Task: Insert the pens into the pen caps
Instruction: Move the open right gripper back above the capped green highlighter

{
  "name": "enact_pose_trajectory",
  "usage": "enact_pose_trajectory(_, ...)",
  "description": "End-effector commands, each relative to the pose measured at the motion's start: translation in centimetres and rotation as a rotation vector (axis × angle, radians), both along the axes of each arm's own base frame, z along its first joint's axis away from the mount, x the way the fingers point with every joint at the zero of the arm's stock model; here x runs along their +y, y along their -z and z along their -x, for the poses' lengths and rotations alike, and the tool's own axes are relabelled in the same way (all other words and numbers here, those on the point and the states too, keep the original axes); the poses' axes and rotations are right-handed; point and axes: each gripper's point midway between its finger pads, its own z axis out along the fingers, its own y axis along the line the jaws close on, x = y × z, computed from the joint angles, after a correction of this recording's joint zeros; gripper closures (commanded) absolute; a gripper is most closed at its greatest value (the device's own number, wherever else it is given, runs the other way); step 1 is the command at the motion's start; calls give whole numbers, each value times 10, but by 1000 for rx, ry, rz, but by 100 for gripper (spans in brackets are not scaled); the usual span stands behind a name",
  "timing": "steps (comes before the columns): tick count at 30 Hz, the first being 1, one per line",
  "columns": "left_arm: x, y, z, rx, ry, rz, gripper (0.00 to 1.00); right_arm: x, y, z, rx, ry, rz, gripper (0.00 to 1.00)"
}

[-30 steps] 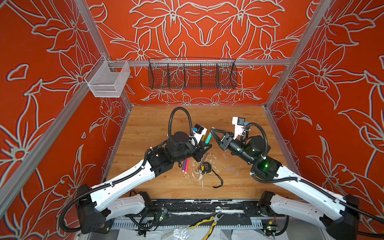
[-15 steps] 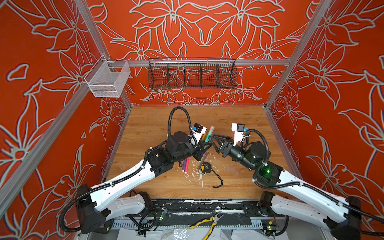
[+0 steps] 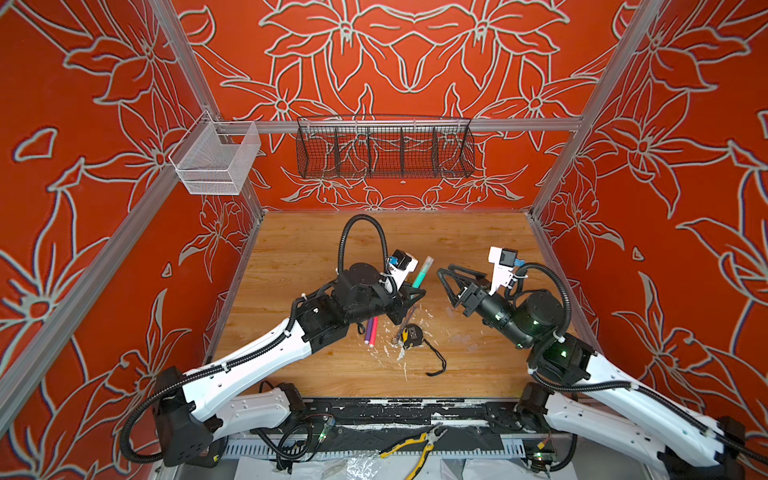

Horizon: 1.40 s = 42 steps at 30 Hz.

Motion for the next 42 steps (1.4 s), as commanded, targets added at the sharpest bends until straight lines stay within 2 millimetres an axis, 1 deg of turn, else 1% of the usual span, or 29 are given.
enact_pose_trajectory(1,-11,-8,10,-30,93,19,100,-3,-9,-6,14,38,3,37)
enact_pose_trajectory(4,-15,-8,16,-25,135,24,100,4,-12,-8,14,22,5,40)
enact_pose_trajectory(8,-16,-7,15,-25,133,23,100,11,-20,-8,4,-3,1,40)
enact_pose_trajectory(11,-16,-7,16,-24,138,21,100,15,-20,-10,10,-9,-1,45)
enact_pose_trajectory(18,-16,-7,17,-24,139,21,100,25,-20,-16,29,-20,13,63)
enact_pose_trajectory(21,-15,-7,16,-25,133,18,100,29,-17,-17,37,-31,20,75)
enact_pose_trajectory(24,-15,-7,14,-27,122,19,100,30,-10,-17,51,-35,38,86)
enact_pose_trajectory(26,-14,-6,11,-25,102,20,100,31,-4,-17,61,-37,52,92)
enact_pose_trajectory(29,-15,-15,7,-38,84,34,100,31,6,-15,69,-47,68,99)
enact_pose_trajectory(32,-18,-29,3,-96,83,72,100,31,11,-12,72,-56,77,100)
enact_pose_trajectory(34,-14,-39,-5,-134,38,81,100,31,15,-11,77,-65,83,100)
enact_pose_trajectory(35,-12,-41,-10,-146,5,78,100,33,17,-10,82,-72,86,100)
enact_pose_trajectory(39,-6,-35,-18,-173,-43,58,100,40,32,-9,107,-102,98,100)
enact_pose_trajectory(42,-2,-35,-27,-176,-94,49,100,47,48,-12,134,-101,116,100)
